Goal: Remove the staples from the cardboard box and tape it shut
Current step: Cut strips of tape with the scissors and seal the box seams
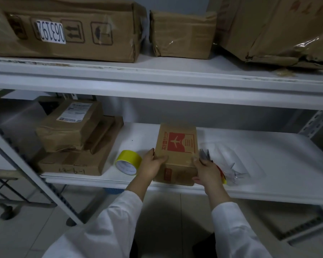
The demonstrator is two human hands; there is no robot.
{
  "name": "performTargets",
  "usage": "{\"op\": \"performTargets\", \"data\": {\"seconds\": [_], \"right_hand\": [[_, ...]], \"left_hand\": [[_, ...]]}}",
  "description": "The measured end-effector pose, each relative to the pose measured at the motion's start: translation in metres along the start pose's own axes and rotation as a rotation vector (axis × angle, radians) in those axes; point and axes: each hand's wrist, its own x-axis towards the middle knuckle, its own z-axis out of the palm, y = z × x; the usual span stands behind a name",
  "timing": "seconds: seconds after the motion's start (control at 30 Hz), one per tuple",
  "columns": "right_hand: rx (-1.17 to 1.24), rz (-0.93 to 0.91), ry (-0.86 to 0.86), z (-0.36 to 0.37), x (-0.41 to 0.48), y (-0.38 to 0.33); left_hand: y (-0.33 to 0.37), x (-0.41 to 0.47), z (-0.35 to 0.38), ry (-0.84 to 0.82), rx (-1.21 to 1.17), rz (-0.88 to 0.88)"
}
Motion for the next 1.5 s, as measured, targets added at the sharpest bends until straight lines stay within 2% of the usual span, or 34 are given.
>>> {"op": "performTargets", "data": {"seconds": [0.03, 0.1, 0.13, 0.17, 0.2, 0.27, 0.3, 0.33, 0.4, 0.57, 0.73, 0.9, 1.33, 1.4, 1.5], "right_hand": [[-0.011, -0.007, 0.001, 0.001, 0.001, 0.001], [-0.048, -0.030, -0.002, 0.001, 0.001, 0.001], [-0.066, -0.039, -0.006, 0.001, 0.002, 0.002], [-0.078, -0.046, -0.009, 0.001, 0.002, 0.002], [-0.084, -0.045, -0.009, 0.001, 0.003, 0.003], [-0.082, -0.040, -0.006, 0.001, 0.004, 0.003], [-0.078, -0.037, -0.007, 0.001, 0.004, 0.003], [-0.073, -0.035, -0.008, 0.002, 0.004, 0.003], [-0.074, -0.026, -0.012, 0.003, 0.004, 0.002], [-0.074, -0.011, -0.023, 0.002, 0.006, 0.002], [-0.087, -0.027, -0.037, 0.008, 0.008, 0.002], [-0.155, -0.029, -0.081, 0.017, 0.011, -0.001], [-0.210, -0.019, -0.036, 0.021, 0.013, 0.001], [-0.251, -0.013, -0.021, 0.021, 0.014, 0.001], [-0.276, -0.075, 0.110, 0.013, 0.016, 0.005]], "left_hand": [[-0.004, -0.002, -0.001, 0.116, 0.125, 0.087], [-0.006, -0.006, -0.010, 0.512, 0.422, 0.303], [-0.007, -0.006, -0.017, 0.702, 0.545, 0.350], [-0.004, -0.005, -0.027, 0.802, 0.608, 0.286], [-0.002, -0.003, -0.037, 0.798, 0.594, 0.117], [-0.004, 0.008, -0.054, 0.644, 0.393, -0.245], [-0.005, 0.011, -0.058, 0.553, 0.292, -0.339], [-0.008, 0.013, -0.059, 0.477, 0.229, -0.360], [-0.014, 0.011, -0.055, 0.394, 0.216, -0.284], [-0.016, 0.009, -0.047, 0.325, 0.354, -0.083], [-0.016, 0.014, -0.050, 0.442, 0.282, -0.227], [-0.013, 0.016, -0.040, 0.466, 0.244, -0.315], [-0.007, 0.015, -0.035, 0.485, 0.319, -0.359], [-0.001, 0.014, -0.037, 0.477, 0.353, -0.338], [0.013, 0.010, -0.035, 0.504, 0.369, -0.212]]}}
